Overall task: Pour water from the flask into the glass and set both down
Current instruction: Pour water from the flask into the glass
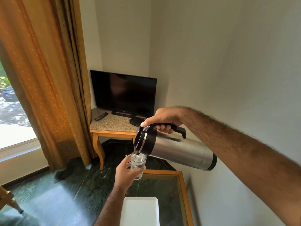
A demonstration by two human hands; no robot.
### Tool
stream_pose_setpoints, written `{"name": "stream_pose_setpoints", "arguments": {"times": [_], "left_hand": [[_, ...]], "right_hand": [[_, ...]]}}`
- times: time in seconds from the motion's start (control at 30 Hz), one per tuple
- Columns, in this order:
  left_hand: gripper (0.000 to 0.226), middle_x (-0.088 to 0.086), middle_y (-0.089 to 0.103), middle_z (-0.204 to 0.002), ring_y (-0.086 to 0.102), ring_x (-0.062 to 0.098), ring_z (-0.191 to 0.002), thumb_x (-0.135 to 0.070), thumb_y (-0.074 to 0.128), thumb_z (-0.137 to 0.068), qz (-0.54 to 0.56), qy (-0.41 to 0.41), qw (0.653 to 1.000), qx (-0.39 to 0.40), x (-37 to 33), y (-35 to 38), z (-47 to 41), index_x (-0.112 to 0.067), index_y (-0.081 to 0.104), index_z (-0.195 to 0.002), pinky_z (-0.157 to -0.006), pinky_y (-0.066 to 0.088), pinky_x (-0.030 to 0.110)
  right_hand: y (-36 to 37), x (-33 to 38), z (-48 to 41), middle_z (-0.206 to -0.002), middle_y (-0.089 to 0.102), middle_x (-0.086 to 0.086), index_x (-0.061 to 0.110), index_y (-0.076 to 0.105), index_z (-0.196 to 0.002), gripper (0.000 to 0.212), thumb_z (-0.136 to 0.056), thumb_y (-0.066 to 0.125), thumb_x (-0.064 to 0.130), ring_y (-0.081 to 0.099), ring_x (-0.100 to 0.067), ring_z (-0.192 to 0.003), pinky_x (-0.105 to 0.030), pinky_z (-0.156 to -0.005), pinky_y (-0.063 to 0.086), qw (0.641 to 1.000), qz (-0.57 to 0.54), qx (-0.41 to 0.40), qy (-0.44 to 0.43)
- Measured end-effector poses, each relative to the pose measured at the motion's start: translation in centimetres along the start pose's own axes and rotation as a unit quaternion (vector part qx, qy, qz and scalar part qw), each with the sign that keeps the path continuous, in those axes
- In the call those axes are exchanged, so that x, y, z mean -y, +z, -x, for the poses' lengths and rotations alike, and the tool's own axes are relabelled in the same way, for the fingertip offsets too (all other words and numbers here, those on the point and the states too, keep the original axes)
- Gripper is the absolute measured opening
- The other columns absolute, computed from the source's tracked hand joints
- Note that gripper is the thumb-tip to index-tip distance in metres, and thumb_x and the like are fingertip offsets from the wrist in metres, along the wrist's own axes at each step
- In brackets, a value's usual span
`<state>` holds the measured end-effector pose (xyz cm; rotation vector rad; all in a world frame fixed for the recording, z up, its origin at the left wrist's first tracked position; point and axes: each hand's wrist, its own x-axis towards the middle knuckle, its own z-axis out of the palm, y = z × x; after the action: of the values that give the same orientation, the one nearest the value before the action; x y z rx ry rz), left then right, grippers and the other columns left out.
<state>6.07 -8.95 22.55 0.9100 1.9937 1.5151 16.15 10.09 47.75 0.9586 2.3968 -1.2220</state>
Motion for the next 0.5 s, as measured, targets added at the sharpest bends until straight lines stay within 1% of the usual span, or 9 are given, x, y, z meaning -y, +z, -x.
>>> {"name": "stream_pose_setpoints", "arguments": {"times": [0.13, 0.3, 0.4, 0.5], "left_hand": [[0.066, -0.007, 0.071, -0.127, 0.062, 0.019, -0.121, -0.031, 0.095, -0.071, -0.003, 0.002, 1.000, -0.003, 0.2, 0.1, -0.2, -0.031, 0.065, -0.130, -0.098, 0.045, 0.036], [0.069, -0.006, 0.071, -0.128, 0.062, 0.018, -0.121, -0.029, 0.095, -0.070, -0.002, 0.003, 1.000, -0.003, 0.5, 0.4, -0.5, -0.028, 0.065, -0.132, -0.096, 0.047, 0.034], [0.068, -0.005, 0.072, -0.127, 0.063, 0.019, -0.121, -0.026, 0.095, -0.071, 0.000, 0.009, 1.000, -0.001, 0.5, 0.5, -0.6, -0.023, 0.066, -0.132, -0.098, 0.048, 0.037], [0.065, -0.006, 0.072, -0.125, 0.062, 0.018, -0.120, -0.025, 0.094, -0.072, -0.003, 0.012, 1.000, 0.003, 0.4, 0.6, -0.7, -0.023, 0.067, -0.131, -0.100, 0.046, 0.038]], "right_hand": [[0.1, -0.4, -0.2, -0.050, 0.053, 0.002, 0.021, 0.060, -0.050, 0.058, -0.088, 0.078, 0.060, 0.047, -0.013, -0.040, -0.021, -0.045, 0.045, 1.000, 0.004, -0.002, 0.004], [-0.1, -0.8, -0.6, -0.051, 0.053, 0.002, 0.021, 0.060, -0.049, 0.058, -0.084, 0.080, 0.063, 0.048, -0.013, -0.041, -0.022, -0.046, 0.045, 1.000, 0.006, -0.012, 0.010], [0.0, -0.9, -0.9, -0.051, 0.054, 0.001, 0.021, 0.060, -0.049, 0.058, -0.081, 0.081, 0.064, 0.048, -0.014, -0.041, -0.022, -0.045, 0.045, 1.000, 0.009, -0.016, 0.015], [0.1, -0.9, -1.2, -0.051, 0.054, 0.002, 0.021, 0.060, -0.048, 0.058, -0.081, 0.081, 0.065, 0.049, -0.013, -0.041, -0.022, -0.045, 0.045, 1.000, 0.011, -0.020, 0.019]]}}
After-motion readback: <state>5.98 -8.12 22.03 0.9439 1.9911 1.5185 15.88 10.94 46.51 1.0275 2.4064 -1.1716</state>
